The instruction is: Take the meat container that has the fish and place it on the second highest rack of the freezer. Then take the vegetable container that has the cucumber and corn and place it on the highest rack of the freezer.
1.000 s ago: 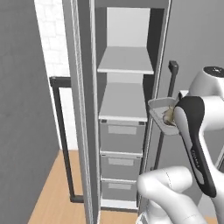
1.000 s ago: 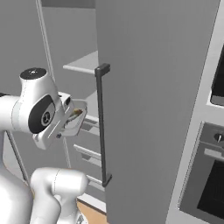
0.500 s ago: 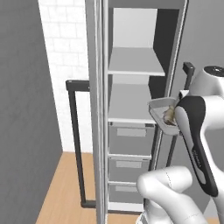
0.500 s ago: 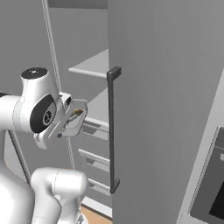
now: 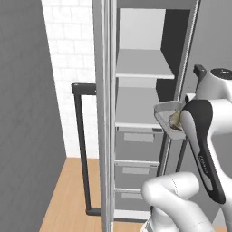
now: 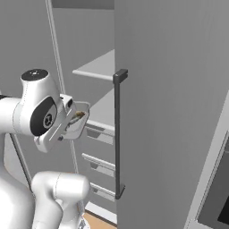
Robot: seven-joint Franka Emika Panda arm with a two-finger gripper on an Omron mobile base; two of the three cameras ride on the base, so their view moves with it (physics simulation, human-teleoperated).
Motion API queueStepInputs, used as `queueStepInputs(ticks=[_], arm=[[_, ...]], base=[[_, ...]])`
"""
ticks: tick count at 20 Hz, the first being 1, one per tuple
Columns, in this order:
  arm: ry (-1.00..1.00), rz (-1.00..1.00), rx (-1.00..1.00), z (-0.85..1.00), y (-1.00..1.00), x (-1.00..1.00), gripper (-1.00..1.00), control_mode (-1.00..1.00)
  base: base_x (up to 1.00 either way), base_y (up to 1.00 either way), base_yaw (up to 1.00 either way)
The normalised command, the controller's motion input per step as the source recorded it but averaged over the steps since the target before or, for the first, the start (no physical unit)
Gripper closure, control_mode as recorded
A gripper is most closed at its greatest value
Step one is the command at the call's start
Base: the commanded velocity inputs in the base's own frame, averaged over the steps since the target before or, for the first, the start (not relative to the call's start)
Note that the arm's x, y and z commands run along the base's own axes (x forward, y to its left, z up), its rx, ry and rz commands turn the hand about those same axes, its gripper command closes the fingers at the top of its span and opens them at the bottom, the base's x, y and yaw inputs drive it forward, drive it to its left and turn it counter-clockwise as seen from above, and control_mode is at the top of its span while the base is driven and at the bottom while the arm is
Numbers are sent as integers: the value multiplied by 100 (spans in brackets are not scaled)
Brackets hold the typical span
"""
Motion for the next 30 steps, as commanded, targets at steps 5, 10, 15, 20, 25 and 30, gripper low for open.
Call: queueStepInputs(ticks=[5, 10, 15, 20, 25, 30], arm=[[0, 0, 0, 0, 0, 0, 100, 100], [0, 0, 0, 0, 0, 0, 100, 100], [0, 0, 0, 0, 0, 0, 100, 100], [0, 0, 0, 0, 0, 0, 100, 100], [0, 0, 0, 0, 0, 0, 100, 100], [0, 0, 0, -18, 28, 2, 100, -100]], base=[[48, 14, 0], [61, 0, 0], [61, -1, 0], [34, 2, 0], [13, 1, 0], [1, 4, 0]])
